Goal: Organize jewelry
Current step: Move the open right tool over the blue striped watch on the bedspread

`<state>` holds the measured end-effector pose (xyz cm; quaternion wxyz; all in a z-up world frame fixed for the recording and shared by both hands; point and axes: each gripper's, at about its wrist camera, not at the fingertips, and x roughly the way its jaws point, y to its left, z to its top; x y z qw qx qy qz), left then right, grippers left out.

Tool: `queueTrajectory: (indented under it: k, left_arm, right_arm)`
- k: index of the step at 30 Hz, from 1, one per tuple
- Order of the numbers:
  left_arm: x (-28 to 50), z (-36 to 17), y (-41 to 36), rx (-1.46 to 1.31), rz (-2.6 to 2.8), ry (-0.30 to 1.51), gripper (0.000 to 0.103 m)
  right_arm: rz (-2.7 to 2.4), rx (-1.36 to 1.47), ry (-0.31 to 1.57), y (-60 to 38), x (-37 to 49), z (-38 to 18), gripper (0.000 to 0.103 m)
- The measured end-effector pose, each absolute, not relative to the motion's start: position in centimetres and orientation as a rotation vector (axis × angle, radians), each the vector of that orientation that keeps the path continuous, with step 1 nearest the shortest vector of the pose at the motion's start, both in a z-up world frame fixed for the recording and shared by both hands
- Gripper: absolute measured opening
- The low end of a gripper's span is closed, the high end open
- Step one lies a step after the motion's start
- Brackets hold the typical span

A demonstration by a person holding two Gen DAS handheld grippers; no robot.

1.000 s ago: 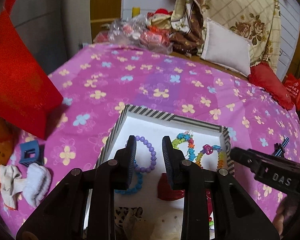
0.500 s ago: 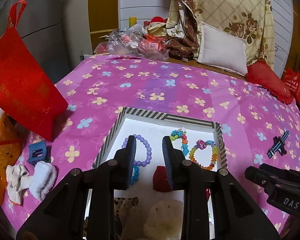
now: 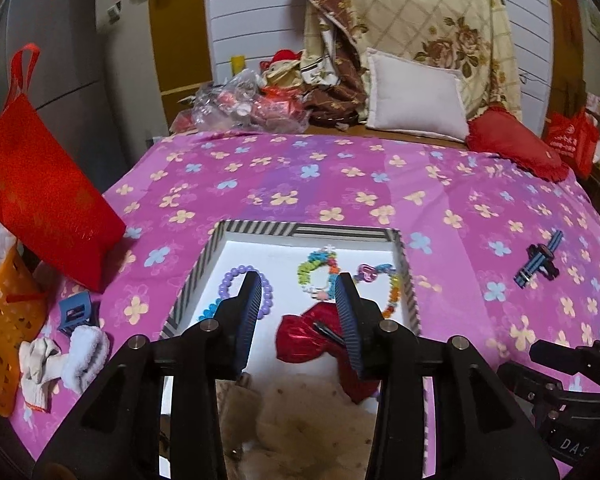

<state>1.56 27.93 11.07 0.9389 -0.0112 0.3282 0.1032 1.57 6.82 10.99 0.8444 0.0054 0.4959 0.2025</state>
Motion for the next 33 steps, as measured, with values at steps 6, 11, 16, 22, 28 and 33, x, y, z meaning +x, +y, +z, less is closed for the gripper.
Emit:
queueTrajectory:
  k: [6,11,16,22,28,33]
  left_arm:
    - [0.7,11.4,25.9,-0.003,0.155,0.668,0.038]
    - [0.1,11.9,24.7,-0.009,0.123,0.660,0.044]
    - [0.1,12.0,23.4,0.003,0.104,0.661,0.044]
    - [0.5,11.6,21.8,0.018,0.080,0.685,0.044]
    - [1.3,11.0,20.1,0.025,0.053,0.715,0.044]
    - [1.8,9.8,18.6,0.062,0.037,0.749,0.044]
  right_arm:
    - [0.396,0.020,1.048,4.4,0.7,10.7,0.046]
    - [0.357,0.033,1.040,1.9,0.4,10.6,0.046]
    - [0.305,0.051,1.039,-1.1,1.0,10.3,0.046]
    - [0.236,0.089,1.041,-5.6,2.2,9.6,0.046]
    - [0.167,0.122,1.036,-10.0,3.7,9.1,0.046]
    - [0.106,0.144,1.034,-13.8,5.8,8.5,0.046]
